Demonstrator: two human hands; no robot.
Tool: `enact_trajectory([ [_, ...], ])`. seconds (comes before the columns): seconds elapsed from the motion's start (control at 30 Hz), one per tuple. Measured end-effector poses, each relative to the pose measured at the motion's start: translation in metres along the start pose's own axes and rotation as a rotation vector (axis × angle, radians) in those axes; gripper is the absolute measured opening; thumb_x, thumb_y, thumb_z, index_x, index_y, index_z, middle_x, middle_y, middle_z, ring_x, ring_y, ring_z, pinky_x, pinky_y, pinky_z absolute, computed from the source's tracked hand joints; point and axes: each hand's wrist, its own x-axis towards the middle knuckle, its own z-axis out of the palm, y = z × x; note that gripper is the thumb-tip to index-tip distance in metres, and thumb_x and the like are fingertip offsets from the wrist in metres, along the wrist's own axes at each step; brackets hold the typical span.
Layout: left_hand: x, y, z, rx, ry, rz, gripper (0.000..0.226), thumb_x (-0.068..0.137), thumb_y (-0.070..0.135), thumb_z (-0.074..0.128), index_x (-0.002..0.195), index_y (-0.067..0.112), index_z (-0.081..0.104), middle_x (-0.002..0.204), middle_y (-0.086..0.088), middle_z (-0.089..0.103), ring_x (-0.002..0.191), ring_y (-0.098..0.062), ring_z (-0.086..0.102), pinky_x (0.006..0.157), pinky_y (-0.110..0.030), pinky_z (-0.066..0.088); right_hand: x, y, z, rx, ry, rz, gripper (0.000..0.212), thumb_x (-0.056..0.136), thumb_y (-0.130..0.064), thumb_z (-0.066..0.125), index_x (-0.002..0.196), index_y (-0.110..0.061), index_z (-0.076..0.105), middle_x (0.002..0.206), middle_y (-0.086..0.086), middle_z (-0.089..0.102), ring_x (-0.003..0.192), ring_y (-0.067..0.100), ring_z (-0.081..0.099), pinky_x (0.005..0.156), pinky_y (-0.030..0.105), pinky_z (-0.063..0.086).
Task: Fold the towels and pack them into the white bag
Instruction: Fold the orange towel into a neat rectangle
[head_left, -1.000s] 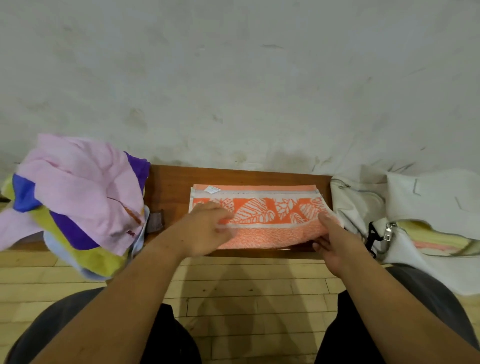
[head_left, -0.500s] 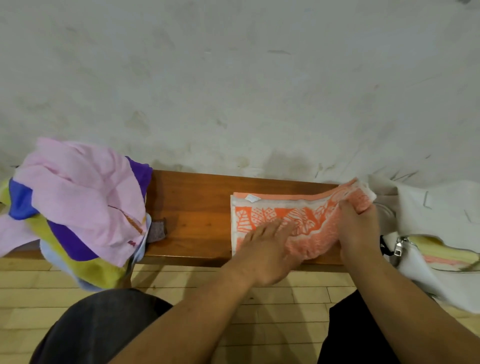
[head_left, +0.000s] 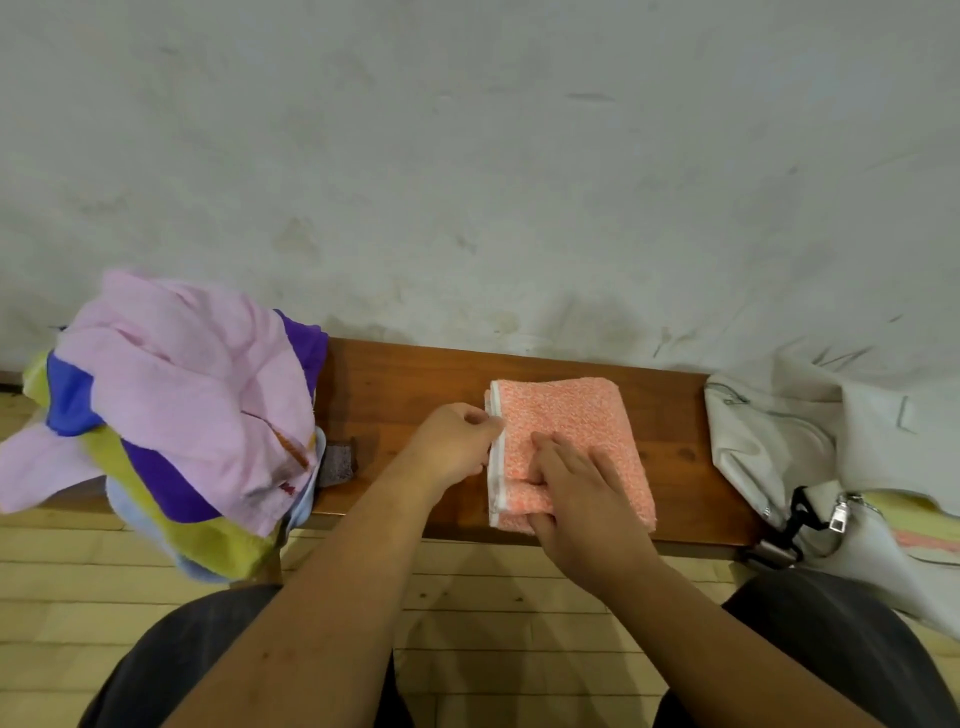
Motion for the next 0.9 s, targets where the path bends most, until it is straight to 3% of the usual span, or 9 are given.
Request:
enact_trajectory([
  [0.1, -0.001, 0.001, 0.003, 0.087, 0.045, 0.053, 0.036, 0.097, 0.034, 0.063, 0.13, 0.021, 0.057, 0.118, 0.005, 0.065, 0.101, -0.014, 0.066, 0.088, -0.035, 0.058, -0.001, 0.002, -0.003, 0.009, 0.001, -0.04, 0.042, 0.094, -0.046, 0.056, 0.133, -0.035, 0.044, 0.166, -0.012, 0.023, 0.156, 0.01, 0.006, 0.128, 0.042, -0.001],
  [0.17, -0.002, 0.002, 0.004, 0.13, 0.061, 0.084, 0.036, 0.095, 0.03, 0.067, 0.128, 0.022, 0.055, 0.117, 0.006, 0.064, 0.098, -0.011, 0.064, 0.075, -0.025, 0.055, -0.004, 0.004, -0.009, 0.013, -0.005, -0.062, 0.04, 0.091, -0.06, 0.052, 0.126, -0.041, 0.047, 0.166, -0.016, 0.02, 0.155, 0.007, 0.004, 0.128, 0.044, 0.0],
  [0.23, 0.0, 0.001, 0.005, 0.146, 0.054, 0.105, 0.037, 0.094, 0.026, 0.069, 0.128, 0.022, 0.054, 0.112, 0.008, 0.062, 0.09, -0.005, 0.061, 0.064, -0.018, 0.045, -0.006, 0.007, -0.018, 0.075, 0.095, -0.016, 0.039, 0.091, -0.067, 0.049, 0.122, -0.044, 0.05, 0.164, -0.021, 0.015, 0.154, 0.004, 0.005, 0.127, 0.044, 0.003],
  [0.33, 0.001, 0.0, 0.005, 0.179, 0.047, 0.103, 0.039, 0.095, 0.024, 0.068, 0.13, 0.021, 0.052, 0.117, 0.005, 0.062, 0.09, -0.006, 0.057, 0.06, -0.016, 0.039, -0.001, 0.016, -0.038, 0.388, 0.293, 0.341, 0.049, 0.092, -0.057, 0.061, 0.133, -0.034, 0.05, 0.156, -0.012, 0.033, 0.139, 0.01, 0.036, 0.112, 0.038, 0.034],
  [0.4, 0.003, -0.002, 0.005, 0.226, 0.042, 0.105, 0.043, 0.095, 0.025, 0.067, 0.134, 0.019, 0.051, 0.13, 0.001, 0.061, 0.099, -0.009, 0.056, 0.06, -0.016, 0.038, 0.008, 0.03, -0.042, 0.693, 0.24, 0.632, 0.065, 0.091, -0.052, 0.068, 0.144, -0.023, 0.044, 0.149, 0.0, 0.046, 0.124, 0.017, 0.049, 0.097, 0.036, 0.044],
  [0.5, 0.002, -0.004, 0.005, 0.294, 0.033, 0.103, 0.043, 0.095, 0.025, 0.067, 0.136, 0.018, 0.053, 0.134, 0.0, 0.061, 0.107, -0.013, 0.059, 0.062, -0.015, 0.038, 0.017, 0.052, -0.042, 1.118, 0.074, 0.891, 0.077, 0.081, -0.054, 0.078, 0.142, -0.015, 0.051, 0.136, 0.009, 0.06, 0.117, 0.034, 0.061, 0.095, 0.052, 0.054],
  [0.63, 0.0, -0.007, 0.006, 0.396, 0.073, 0.128, 0.031, 0.096, 0.027, 0.066, 0.126, 0.021, 0.061, 0.124, 0.002, 0.066, 0.091, -0.009, 0.057, 0.067, -0.02, 0.043, 0.013, 0.051, -0.049, 1.333, -0.054, 0.868, 0.05, 0.082, -0.034, 0.083, 0.12, -0.007, 0.062, 0.113, 0.014, 0.073, 0.1, 0.037, 0.071, 0.083, 0.053, 0.06],
  [0.77, -0.006, -0.01, 0.013, 0.444, 0.058, 0.156, 0.03, 0.095, 0.031, 0.067, 0.124, 0.023, 0.061, 0.121, 0.005, 0.066, 0.088, -0.006, 0.057, 0.065, -0.019, 0.043, 0.003, 0.047, -0.047, 1.402, -0.022, 0.744, 0.042, 0.088, -0.028, 0.077, 0.125, -0.013, 0.062, 0.113, 0.01, 0.074, 0.103, 0.035, 0.07, 0.093, 0.057, 0.054],
  [0.9, -0.02, -0.008, 0.023, 0.437, 0.038, 0.199, 0.04, 0.098, 0.034, 0.063, 0.136, 0.025, 0.055, 0.13, 0.007, 0.061, 0.101, -0.005, 0.054, 0.07, -0.013, 0.039, -0.023, 0.05, -0.056, 1.434, 0.054, 0.62, 0.034, 0.094, -0.025, 0.07, 0.127, -0.019, 0.063, 0.113, 0.006, 0.076, 0.104, 0.03, 0.072, 0.096, 0.054, 0.054],
])
